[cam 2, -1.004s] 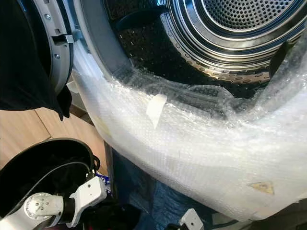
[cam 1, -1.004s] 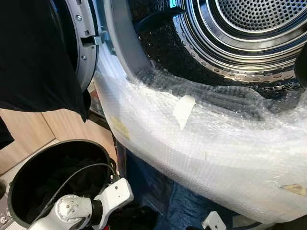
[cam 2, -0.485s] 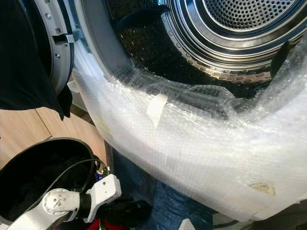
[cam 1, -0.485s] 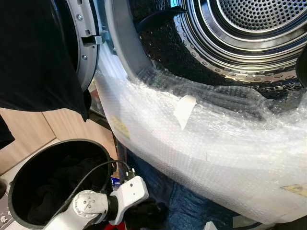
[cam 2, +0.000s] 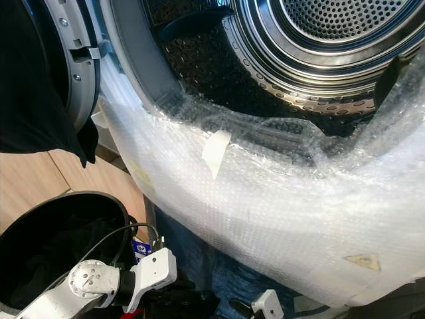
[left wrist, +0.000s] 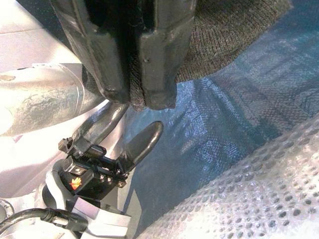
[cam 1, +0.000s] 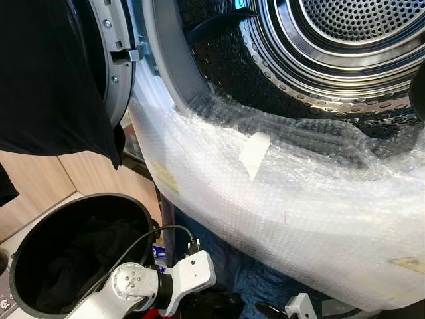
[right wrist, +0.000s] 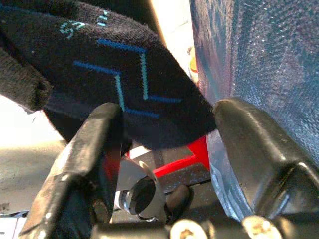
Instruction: Clothes washing
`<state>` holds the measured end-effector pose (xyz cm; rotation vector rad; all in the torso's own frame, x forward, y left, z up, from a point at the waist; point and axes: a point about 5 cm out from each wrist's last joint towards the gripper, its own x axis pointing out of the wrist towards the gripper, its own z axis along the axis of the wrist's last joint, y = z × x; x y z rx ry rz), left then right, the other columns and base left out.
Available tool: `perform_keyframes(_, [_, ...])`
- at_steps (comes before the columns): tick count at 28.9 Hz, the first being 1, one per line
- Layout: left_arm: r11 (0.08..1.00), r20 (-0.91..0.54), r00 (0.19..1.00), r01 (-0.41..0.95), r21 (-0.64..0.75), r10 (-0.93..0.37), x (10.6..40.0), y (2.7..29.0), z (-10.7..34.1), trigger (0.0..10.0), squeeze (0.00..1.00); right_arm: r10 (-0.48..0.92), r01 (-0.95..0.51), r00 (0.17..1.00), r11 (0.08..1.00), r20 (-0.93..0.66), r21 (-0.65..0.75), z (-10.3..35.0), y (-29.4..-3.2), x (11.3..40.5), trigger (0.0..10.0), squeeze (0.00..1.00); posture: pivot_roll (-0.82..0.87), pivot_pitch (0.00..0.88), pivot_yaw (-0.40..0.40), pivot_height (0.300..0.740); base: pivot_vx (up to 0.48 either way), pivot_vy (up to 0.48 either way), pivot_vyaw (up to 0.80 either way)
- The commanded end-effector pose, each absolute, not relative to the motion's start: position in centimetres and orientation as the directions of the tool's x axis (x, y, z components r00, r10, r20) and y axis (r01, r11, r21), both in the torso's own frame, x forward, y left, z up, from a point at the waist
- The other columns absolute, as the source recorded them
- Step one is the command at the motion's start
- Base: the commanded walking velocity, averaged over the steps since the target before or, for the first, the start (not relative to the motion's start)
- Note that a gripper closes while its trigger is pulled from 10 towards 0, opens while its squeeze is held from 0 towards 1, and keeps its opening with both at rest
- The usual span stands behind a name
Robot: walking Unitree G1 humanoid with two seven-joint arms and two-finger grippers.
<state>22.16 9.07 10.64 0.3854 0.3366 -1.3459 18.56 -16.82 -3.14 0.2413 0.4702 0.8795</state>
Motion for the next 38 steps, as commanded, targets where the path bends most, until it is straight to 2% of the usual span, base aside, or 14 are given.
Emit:
perform_keyframes(1, [0.158, -0.437, 0.189, 0.982, 0.107, -0.879, 22.7, 8.2, 10.8, 10.0, 0.00, 0.834, -0.699, 0.488, 0.550, -0.256, 0.458, -3.1, -16.2, 17.4, 10.0, 0.00, 0.05, 0.071, -0.003, 0.740, 0.000, 0.000, 0.00])
perform_keyframes(2, [0.149, -0.422, 0.185, 0.982, 0.118, -0.887, 22.8, 7.5, 10.9, 10.0, 0.00, 0.861, -0.707, 0.454, 0.505, -0.230, 0.496, -3.0, -15.9, 16.9, 10.0, 0.00, 0.05, 0.069, -0.005, 0.740, 0.000, 0.000, 0.00])
perform_keyframes(6, [0.150, -0.412, 0.187, 0.981, 0.122, -0.892, 22.9, 7.1, 10.9, 10.0, 0.00, 0.874, -0.718, 0.430, 0.483, -0.227, 0.502, -2.9, -15.9, 16.9, 10.0, 0.00, 0.05, 0.070, -0.008, 0.740, 0.000, 0.000, 0.00])
perform_keyframes(7, [0.150, -0.410, 0.188, 0.981, 0.122, -0.892, 22.9, 7.1, 10.9, 10.0, 0.00, 0.877, -0.717, 0.424, 0.478, -0.227, 0.507, -2.9, -15.9, 16.9, 10.0, 1.00, 0.05, 0.070, -0.008, 0.740, 0.000, 0.000, 0.00])
perform_keyframes(18, [0.174, -0.381, 0.211, 0.976, 0.130, -0.900, 23.0, 6.5, 10.9, 10.0, 0.00, 0.885, -0.729, 0.392, 0.466, -0.252, 0.502, -2.8, -15.1, 16.8, 10.0, 1.00, 0.05, 0.068, -0.013, 0.740, 0.000, 0.000, 0.00])
perform_keyframes(22, [0.190, -0.366, 0.225, 0.973, 0.129, -0.903, 23.2, 6.2, 11.0, 10.0, 0.00, 0.866, -0.719, 0.419, 0.500, -0.273, 0.483, -3.1, -14.5, 16.8, 10.0, 0.97, 0.06, 0.069, -0.014, 0.740, 0.000, 0.000, 0.00])
perform_keyframes(23, [0.191, -0.361, 0.224, 0.974, 0.124, -0.905, 23.2, 6.1, 11.0, 10.0, 0.00, 0.848, -0.714, 0.444, 0.530, -0.288, 0.458, -3.2, -14.5, 16.9, 10.0, 0.65, 0.06, 0.069, -0.014, 0.740, 0.000, 0.000, 0.00])
perform_keyframes(24, [0.195, -0.360, 0.226, 0.973, 0.122, -0.905, 23.2, 6.1, 11.0, 10.0, 0.00, 0.842, -0.708, 0.457, 0.539, -0.286, 0.456, -3.2, -14.4, 16.9, 10.0, 0.00, 0.05, 0.071, -0.011, 0.740, 0.000, 0.000, 0.00])
perform_keyframes(27, [0.206, -0.357, 0.235, 0.972, 0.117, -0.904, 23.2, 6.2, 11.0, 10.0, 0.00, 0.806, -0.679, 0.516, 0.591, -0.290, 0.435, -3.2, -14.3, 17.3, 10.0, 0.00, 0.05, 0.072, -0.008, 0.740, 0.000, 0.000, 0.00])
perform_keyframes(29, [0.214, -0.354, 0.240, 0.970, 0.111, -0.904, 23.2, 6.3, 11.0, 10.0, 0.00, 0.728, -0.618, 0.612, 0.684, -0.310, 0.387, -3.3, -14.3, 18.2, 10.0, 0.00, 0.05, 0.072, -0.007, 0.740, 0.000, 0.000, 0.00])
perform_keyframes(38, [0.213, -0.352, 0.238, 0.971, 0.109, -0.905, 23.1, 6.2, 11.1, 10.0, 0.00, 0.686, -0.581, 0.665, 0.724, -0.296, 0.372, -3.3, -13.6, 18.9, 10.0, 0.00, 0.05, 0.072, -0.003, 0.740, 0.000, 0.000, 0.00])
